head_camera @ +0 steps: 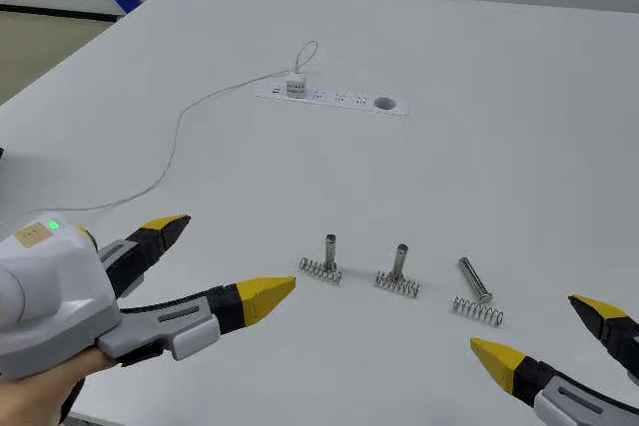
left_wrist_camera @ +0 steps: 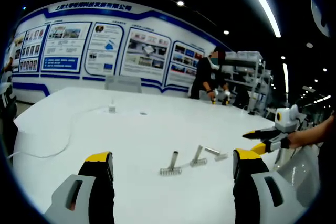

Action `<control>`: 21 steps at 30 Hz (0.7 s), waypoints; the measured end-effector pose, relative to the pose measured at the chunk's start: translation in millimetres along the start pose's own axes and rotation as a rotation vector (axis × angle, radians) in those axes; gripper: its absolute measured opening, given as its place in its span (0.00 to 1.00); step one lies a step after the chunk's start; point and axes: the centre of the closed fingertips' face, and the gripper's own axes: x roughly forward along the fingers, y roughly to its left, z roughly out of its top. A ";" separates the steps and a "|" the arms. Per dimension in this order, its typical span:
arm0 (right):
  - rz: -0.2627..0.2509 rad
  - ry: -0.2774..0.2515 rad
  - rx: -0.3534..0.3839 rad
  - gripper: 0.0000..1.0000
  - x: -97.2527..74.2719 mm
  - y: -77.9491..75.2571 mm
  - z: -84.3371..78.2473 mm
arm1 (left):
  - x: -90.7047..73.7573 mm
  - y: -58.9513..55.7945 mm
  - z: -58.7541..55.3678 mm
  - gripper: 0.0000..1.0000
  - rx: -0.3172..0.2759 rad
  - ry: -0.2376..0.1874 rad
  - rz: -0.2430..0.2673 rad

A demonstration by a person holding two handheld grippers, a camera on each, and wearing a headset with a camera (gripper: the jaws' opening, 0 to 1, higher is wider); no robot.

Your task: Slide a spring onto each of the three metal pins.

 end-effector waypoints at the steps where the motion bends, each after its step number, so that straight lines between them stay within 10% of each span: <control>1: 0.002 0.000 -0.002 0.70 0.2 -0.4 0.7 | 0.6 -0.9 -0.3 0.97 0.001 0.001 -0.004; 21: 0.071 0.038 -0.015 0.62 24.9 -12.2 15.1 | 14.6 -13.4 5.7 0.96 0.042 0.014 -0.063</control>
